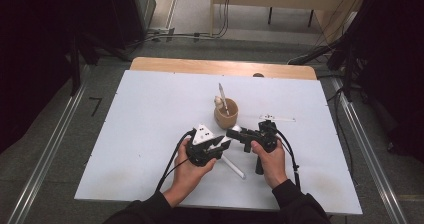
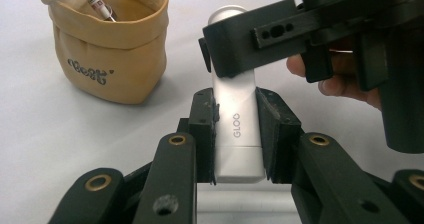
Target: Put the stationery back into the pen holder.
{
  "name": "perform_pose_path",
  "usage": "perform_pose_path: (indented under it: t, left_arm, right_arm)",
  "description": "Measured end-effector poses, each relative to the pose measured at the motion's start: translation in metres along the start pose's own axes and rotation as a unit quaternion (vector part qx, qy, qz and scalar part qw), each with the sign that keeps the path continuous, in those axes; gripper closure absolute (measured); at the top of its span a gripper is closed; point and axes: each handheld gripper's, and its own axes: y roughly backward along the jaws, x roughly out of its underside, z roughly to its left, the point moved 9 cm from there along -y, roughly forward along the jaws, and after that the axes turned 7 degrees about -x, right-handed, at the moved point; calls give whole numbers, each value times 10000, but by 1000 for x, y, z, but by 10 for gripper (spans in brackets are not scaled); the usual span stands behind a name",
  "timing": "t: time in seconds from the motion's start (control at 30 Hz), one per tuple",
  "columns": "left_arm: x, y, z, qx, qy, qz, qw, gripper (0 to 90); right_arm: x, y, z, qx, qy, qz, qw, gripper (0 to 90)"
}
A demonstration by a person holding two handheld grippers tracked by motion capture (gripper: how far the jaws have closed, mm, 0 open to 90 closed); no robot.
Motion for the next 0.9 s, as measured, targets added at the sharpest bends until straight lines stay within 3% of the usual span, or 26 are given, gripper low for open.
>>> perform_pose_path:
  t: [0.27, 0.53, 0.9]
  left_arm:
    - [3, -2, -2, 27, 6, 54, 10000, 720]
    - [4, -5, -5, 104, 22, 128, 9999, 715]
    - [6, 0, 0, 264, 193, 337, 9989, 594]
  right_arm:
    - [-5, 4, 1, -322, -346, -197, 9987, 563]
    - [-8, 8, 7, -439, -272, -308, 9982, 622]
    - [-16, 15, 5, -368, -203, -469, 9980, 623]
